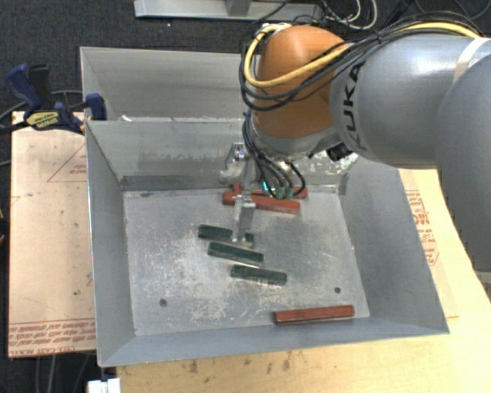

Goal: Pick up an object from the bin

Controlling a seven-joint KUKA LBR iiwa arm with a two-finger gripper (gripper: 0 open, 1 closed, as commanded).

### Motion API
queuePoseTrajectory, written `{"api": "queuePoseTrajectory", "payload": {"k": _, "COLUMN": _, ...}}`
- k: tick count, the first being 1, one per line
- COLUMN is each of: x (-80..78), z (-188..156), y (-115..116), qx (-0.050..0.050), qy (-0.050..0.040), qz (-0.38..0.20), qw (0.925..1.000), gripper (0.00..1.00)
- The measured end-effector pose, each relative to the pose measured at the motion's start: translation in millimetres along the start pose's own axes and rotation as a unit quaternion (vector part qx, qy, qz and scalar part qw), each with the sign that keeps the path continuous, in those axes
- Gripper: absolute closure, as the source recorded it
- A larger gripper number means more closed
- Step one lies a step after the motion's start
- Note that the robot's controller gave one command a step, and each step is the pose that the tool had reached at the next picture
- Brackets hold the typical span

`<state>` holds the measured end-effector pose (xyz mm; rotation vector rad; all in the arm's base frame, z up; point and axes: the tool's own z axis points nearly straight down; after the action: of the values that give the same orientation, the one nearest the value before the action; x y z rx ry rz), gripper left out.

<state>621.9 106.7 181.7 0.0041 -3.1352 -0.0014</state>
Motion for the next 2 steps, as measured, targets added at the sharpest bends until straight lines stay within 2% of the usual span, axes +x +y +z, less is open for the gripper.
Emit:
{"api": "queuePoseTrajectory", "payload": {"k": 1, "x": -1.8, "z": -4.7, "y": -0.5, "qx": 0.0, "qy": -0.0039, "qz": 0.001, "qw": 1.0, "gripper": 0.0}}
{"api": "queuePoseTrajectory", "payload": {"k": 2, "x": 0.9, "z": 103.9, "y": -18.3, "qx": -0.002, "qy": -0.0051, "qz": 0.011, "qw": 0.9999, "gripper": 1.0}}
